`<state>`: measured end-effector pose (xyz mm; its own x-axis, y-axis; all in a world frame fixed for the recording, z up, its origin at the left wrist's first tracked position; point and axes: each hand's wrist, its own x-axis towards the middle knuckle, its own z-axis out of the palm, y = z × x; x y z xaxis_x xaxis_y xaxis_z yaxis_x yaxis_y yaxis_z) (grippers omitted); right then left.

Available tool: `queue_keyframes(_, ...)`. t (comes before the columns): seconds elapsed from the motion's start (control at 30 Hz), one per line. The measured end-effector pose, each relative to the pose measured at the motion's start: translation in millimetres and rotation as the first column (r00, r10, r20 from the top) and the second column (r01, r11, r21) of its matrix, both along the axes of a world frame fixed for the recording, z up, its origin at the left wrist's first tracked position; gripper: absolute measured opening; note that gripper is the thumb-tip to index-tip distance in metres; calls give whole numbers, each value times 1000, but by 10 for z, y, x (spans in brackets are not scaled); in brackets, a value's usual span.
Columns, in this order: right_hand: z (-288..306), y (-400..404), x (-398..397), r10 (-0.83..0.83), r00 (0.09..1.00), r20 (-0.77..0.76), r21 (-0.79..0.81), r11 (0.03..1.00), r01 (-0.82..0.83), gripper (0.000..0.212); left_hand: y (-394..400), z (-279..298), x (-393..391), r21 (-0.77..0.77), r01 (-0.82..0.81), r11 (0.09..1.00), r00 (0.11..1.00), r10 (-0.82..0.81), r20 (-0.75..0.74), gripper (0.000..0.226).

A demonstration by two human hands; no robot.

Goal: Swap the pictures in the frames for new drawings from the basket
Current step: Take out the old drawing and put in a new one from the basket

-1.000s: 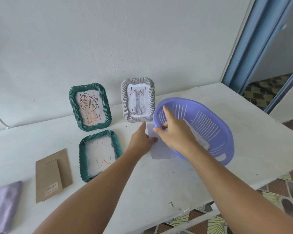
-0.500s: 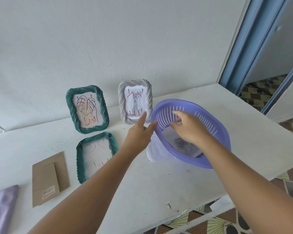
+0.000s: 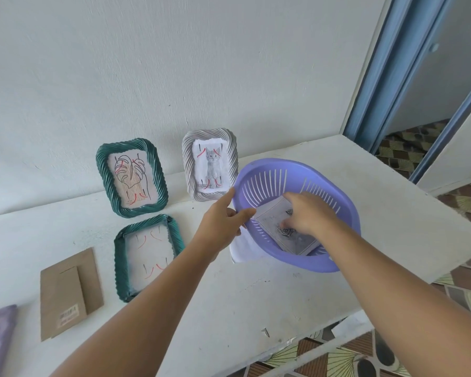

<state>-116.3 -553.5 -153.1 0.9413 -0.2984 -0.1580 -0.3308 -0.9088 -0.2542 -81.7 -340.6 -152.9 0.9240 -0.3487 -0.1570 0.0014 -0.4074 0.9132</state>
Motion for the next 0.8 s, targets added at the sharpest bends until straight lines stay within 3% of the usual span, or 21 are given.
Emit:
queue_keyframes(0.23, -32, -40, 7, -36, 985, 171, 17, 999, 34, 55, -21, -9, 8, -23, 0, 1000, 1000, 0, 0, 84)
queue_keyframes(0.5, -21, -37, 26, -35, 953, 300, -19, 999, 42, 16, -42, 21, 4, -9, 5, 1000, 1000, -5, 10, 84)
queue_keyframes(0.8, 23, -33, 101, -11, 926, 377, 51, 999, -9, 53, -63, 112, -18, 18, 42, 999, 998, -43, 47, 77)
